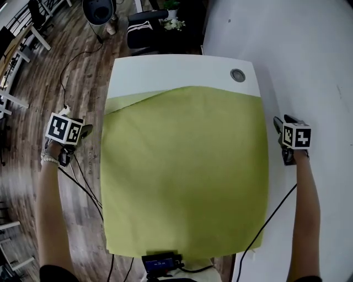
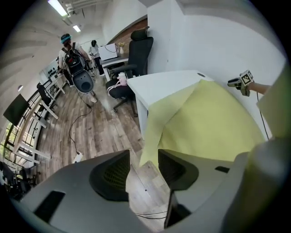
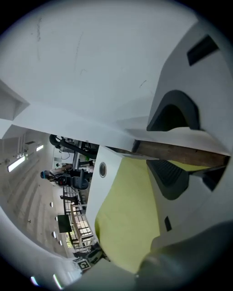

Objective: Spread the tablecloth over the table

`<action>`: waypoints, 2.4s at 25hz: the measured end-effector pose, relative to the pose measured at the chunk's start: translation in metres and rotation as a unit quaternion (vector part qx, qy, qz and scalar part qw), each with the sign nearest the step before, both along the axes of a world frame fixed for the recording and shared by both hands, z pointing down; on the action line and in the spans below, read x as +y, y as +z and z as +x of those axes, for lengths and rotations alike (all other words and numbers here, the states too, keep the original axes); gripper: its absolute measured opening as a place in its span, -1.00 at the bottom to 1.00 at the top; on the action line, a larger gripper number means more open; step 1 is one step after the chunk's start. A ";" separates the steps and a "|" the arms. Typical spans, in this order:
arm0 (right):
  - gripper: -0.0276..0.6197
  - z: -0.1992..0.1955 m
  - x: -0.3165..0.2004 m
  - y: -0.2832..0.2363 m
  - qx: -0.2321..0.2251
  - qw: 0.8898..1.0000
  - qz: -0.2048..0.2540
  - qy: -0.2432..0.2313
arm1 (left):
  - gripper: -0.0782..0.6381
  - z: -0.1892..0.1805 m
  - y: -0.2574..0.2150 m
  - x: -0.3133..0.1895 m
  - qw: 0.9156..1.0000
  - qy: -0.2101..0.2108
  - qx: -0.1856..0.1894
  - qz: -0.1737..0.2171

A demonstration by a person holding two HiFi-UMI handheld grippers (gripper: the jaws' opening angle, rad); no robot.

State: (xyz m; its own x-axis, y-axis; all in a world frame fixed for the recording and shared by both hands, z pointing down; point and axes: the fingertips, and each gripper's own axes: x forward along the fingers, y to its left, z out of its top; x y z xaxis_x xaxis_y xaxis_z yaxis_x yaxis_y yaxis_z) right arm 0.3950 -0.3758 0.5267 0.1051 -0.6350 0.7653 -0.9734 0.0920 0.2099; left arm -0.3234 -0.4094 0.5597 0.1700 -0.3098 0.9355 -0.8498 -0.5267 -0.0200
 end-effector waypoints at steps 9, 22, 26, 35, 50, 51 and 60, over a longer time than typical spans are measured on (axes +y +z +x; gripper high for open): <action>-0.26 -0.041 0.069 -0.006 -0.116 0.992 0.048 0.000 | -0.19 0.034 -0.016 0.072 0.994 -0.045 0.078 0.066; -0.26 -0.088 0.216 0.009 -0.191 0.981 0.034 0.000 | -0.19 0.055 -0.024 0.222 0.974 -0.138 0.138 0.113; -0.26 -0.092 0.241 0.018 -0.202 0.979 0.022 0.006 | -0.22 0.055 -0.024 0.244 0.970 -0.159 0.142 0.114; -0.26 -0.092 0.245 0.034 -0.218 0.975 0.022 0.046 | -0.28 0.062 -0.002 0.248 0.972 -0.164 0.132 0.104; -0.26 -0.089 0.210 0.035 -0.211 0.976 0.024 0.053 | -0.28 0.066 0.000 0.215 0.976 -0.148 0.131 0.093; -0.26 -0.089 0.205 0.035 -0.210 0.976 0.025 0.051 | -0.28 0.066 0.000 0.212 0.976 -0.147 0.131 0.094; -0.26 -0.085 0.163 0.035 -0.204 0.977 0.034 0.051 | -0.30 0.068 0.000 0.175 0.978 -0.139 0.119 0.104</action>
